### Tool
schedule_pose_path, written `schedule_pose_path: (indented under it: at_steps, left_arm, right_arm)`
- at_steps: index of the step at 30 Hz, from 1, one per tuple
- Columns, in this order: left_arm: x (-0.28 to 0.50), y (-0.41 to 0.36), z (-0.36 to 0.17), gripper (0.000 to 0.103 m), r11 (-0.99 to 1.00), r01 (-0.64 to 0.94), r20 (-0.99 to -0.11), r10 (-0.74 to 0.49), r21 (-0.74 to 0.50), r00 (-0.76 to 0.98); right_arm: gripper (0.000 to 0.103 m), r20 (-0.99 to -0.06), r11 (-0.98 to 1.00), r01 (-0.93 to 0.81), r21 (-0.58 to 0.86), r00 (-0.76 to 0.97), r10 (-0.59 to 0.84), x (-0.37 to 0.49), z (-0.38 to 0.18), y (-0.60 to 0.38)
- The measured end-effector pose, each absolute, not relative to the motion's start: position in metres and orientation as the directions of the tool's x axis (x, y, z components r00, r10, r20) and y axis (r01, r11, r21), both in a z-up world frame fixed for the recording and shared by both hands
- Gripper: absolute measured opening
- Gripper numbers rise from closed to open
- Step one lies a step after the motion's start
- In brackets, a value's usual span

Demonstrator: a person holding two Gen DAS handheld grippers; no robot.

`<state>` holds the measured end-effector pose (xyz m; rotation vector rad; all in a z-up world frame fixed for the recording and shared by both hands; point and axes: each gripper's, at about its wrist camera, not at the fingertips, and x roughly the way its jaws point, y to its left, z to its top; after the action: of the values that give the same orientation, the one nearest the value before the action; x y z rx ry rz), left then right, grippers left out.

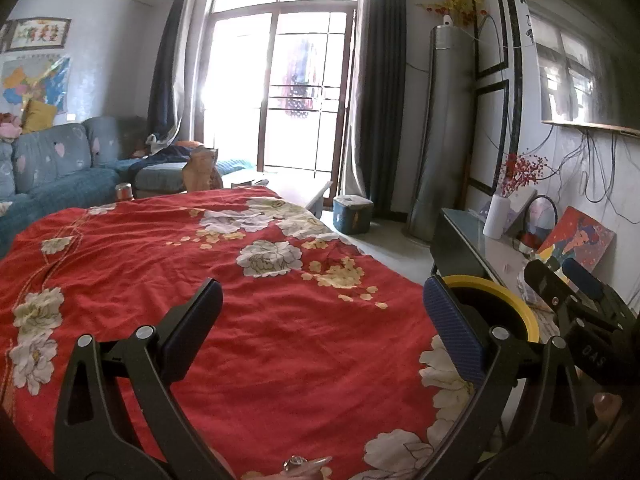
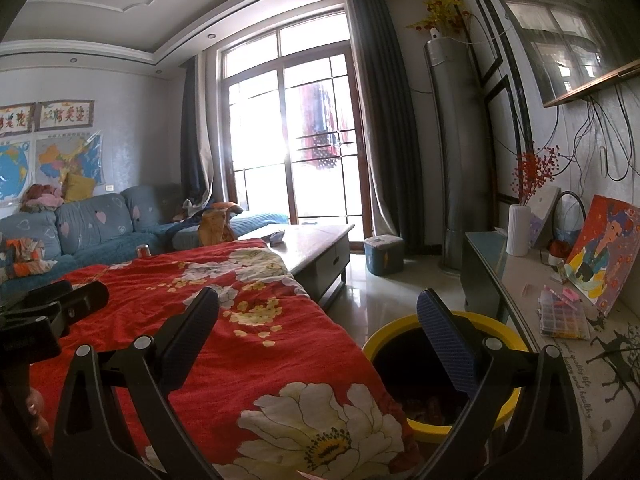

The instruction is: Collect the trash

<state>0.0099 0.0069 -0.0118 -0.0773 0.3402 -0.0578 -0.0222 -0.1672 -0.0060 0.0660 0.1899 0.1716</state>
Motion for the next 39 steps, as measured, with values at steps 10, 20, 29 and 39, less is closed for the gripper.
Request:
schedule_pose_path:
  at_steps: [10, 20, 29, 39]
  left_arm:
    - [0.0098, 0.0063, -0.0121, 0.092, 0.995, 0.043, -0.333, -0.069, -0.086, 0.94]
    - [0.0083, 0.0038, -0.0183, 0.092, 0.995, 0.048, -0.342, -0.074, -0.086, 0.937]
    - [0.0077, 0.004, -0.0202, 0.092, 0.995, 0.044, -0.352, -0.071, -0.085, 0.933]
    - [0.008, 0.0054, -0.0196, 0.092, 0.996, 0.04, -0.37, -0.069, -0.086, 0.927]
  right_arm:
    - [0.097, -0.184, 0.983, -0.163, 0.082, 0.967, 0.176, -0.0219, -0.0054, -0.1679]
    - [0.097, -0.185, 0.983, -0.162, 0.084, 0.967, 0.175, -0.0217, -0.0046, -0.1685]
    - [0.097, -0.186, 0.983, -0.163, 0.084, 0.967, 0.177, -0.0214, -0.0037, -0.1691]
    - [0.097, -0.185, 0.981, -0.175, 0.079, 0.965, 0.187, -0.0255, -0.0075, -0.1684]
